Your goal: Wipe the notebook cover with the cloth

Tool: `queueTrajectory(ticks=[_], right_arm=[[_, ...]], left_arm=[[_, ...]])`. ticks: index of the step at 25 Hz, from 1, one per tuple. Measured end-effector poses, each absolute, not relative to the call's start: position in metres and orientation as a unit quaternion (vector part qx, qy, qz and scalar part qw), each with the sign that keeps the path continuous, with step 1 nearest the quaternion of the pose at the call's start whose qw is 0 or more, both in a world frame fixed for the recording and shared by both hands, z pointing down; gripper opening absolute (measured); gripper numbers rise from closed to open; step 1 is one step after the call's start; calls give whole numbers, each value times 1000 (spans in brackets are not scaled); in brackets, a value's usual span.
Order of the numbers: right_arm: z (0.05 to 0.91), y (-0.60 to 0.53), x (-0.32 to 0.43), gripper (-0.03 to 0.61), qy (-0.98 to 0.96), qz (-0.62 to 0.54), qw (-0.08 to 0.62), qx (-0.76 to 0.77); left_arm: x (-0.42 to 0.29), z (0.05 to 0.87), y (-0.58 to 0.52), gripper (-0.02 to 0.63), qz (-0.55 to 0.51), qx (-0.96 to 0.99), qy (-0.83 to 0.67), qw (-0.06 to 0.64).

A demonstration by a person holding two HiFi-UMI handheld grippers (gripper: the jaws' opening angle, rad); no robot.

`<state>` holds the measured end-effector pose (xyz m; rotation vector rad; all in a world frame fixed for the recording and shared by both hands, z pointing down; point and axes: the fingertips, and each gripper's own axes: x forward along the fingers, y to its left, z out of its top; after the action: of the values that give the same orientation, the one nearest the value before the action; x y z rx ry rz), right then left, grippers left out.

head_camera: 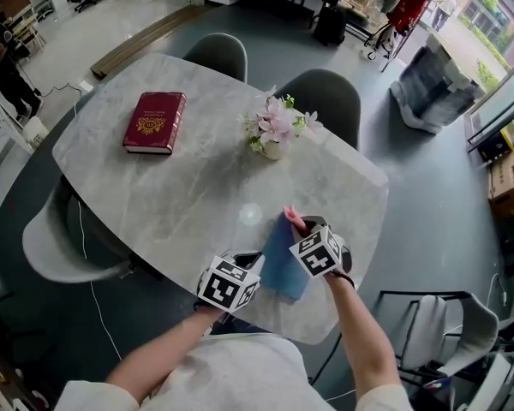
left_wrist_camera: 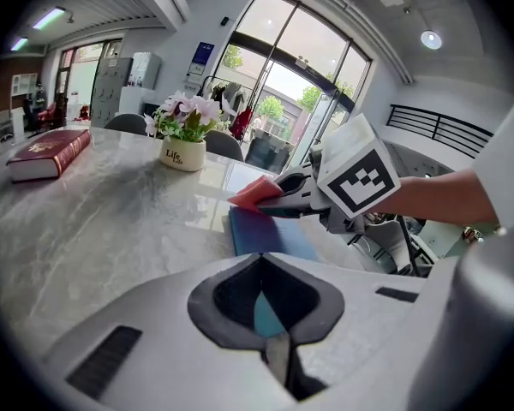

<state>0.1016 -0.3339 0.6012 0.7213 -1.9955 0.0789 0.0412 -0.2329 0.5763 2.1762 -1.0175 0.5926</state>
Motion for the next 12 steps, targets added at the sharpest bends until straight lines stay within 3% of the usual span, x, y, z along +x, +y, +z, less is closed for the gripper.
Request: queueTrajectory(ticks=[12], right_arm=[[616, -320, 96, 15, -818, 45, 498, 285]], left_arm=[[35, 579, -230, 8, 228, 830, -388, 329]])
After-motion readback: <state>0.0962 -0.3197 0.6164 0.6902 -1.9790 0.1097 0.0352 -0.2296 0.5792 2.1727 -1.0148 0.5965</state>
